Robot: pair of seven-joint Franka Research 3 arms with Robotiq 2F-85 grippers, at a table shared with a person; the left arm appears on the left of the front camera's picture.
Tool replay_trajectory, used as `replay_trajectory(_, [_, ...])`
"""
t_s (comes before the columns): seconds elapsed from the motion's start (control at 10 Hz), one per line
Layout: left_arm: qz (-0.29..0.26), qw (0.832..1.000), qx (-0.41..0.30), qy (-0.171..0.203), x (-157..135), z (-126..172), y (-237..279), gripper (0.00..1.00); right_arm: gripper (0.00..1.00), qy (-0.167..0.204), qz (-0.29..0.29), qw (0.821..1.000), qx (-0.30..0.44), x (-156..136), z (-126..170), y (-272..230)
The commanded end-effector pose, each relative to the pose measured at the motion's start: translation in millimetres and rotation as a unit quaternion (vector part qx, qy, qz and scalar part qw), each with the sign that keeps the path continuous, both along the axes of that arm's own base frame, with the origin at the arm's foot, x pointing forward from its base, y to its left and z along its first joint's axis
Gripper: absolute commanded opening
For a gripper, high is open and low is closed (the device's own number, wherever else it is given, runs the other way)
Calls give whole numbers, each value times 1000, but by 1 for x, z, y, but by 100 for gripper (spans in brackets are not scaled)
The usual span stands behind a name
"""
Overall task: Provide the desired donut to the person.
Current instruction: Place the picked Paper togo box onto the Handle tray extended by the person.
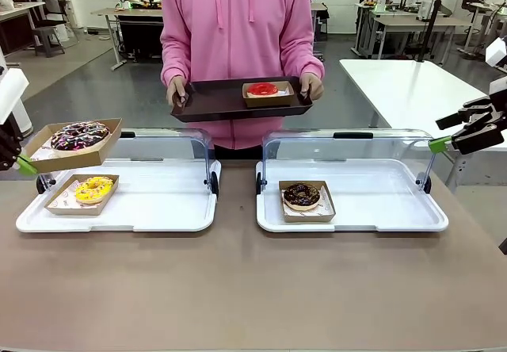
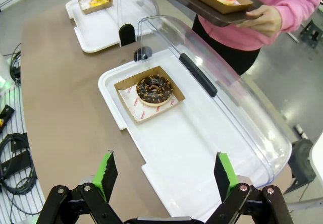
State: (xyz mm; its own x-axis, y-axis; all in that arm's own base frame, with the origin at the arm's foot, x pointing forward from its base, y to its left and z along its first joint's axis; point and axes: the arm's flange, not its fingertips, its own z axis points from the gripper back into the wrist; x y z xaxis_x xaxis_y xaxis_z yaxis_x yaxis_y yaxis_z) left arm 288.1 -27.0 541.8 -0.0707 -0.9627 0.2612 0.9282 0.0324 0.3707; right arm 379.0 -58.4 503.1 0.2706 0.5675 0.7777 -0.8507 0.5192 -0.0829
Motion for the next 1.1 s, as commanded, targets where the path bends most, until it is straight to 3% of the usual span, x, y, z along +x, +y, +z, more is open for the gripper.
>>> replay_trajectory(0.0, [9, 1000, 4, -3, 0, 2, 0, 0, 100, -1, 1, 1000, 5, 0, -2, 0])
replay_trajectory(1.0, [9, 1000, 4, -3, 0, 2, 0, 0, 100, -1, 1, 1000, 5, 0, -2, 0])
